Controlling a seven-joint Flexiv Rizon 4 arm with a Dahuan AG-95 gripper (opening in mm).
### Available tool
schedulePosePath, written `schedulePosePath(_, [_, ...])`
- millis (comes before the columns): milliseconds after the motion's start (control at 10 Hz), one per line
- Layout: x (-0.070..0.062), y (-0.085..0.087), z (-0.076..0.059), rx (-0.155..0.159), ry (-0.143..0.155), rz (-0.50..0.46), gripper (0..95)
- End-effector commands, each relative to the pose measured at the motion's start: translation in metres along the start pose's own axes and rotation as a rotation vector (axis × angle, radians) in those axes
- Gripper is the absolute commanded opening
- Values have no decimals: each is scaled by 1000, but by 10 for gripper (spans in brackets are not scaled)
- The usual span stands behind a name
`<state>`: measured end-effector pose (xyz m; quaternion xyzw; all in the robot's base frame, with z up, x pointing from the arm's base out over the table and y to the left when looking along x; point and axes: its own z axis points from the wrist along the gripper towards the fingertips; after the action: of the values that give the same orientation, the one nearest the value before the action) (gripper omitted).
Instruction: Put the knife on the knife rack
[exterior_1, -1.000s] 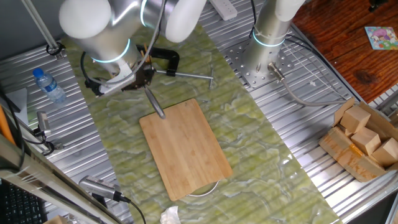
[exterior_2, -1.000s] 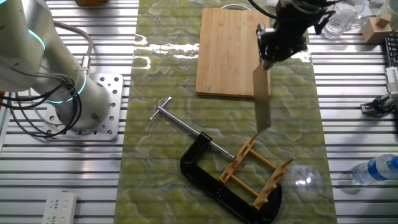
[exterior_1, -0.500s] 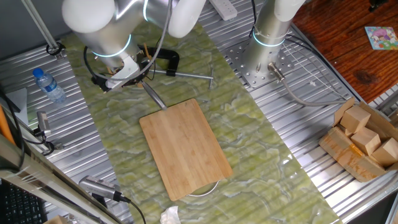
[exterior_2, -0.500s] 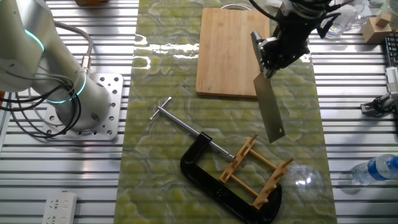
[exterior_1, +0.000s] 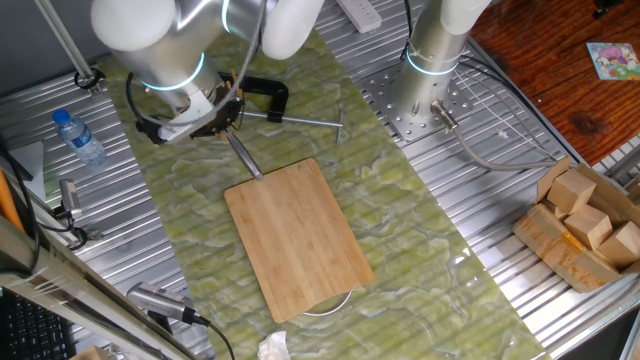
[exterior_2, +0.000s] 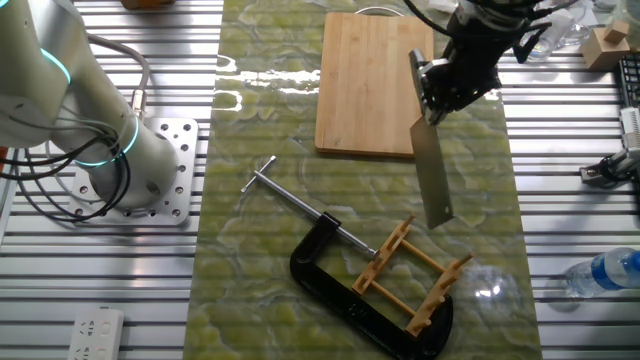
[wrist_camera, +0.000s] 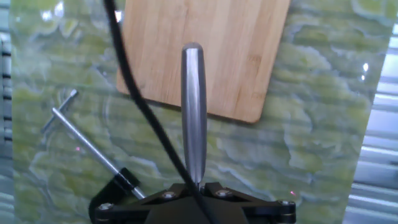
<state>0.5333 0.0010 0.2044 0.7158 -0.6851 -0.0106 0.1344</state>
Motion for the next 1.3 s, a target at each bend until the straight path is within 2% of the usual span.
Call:
schedulePosePath(100, [0, -1, 0, -3, -48, 112, 0])
schedulePosePath(300, [0, -1, 0, 9, -39, 64, 0])
schedulePosePath(500, [0, -1, 0, 14, -4, -9, 0])
schedulePosePath(600, [0, -1, 0, 15, 3, -28, 0])
schedulePosePath(700, [9, 1, -2, 18, 15, -71, 0])
schedulePosePath(1000, [32, 3, -2, 20, 17, -143, 0])
schedulePosePath(1200, [47, 5, -2, 26, 32, -212, 0])
schedulePosePath(1300, [57, 8, -1, 41, 45, -264, 0])
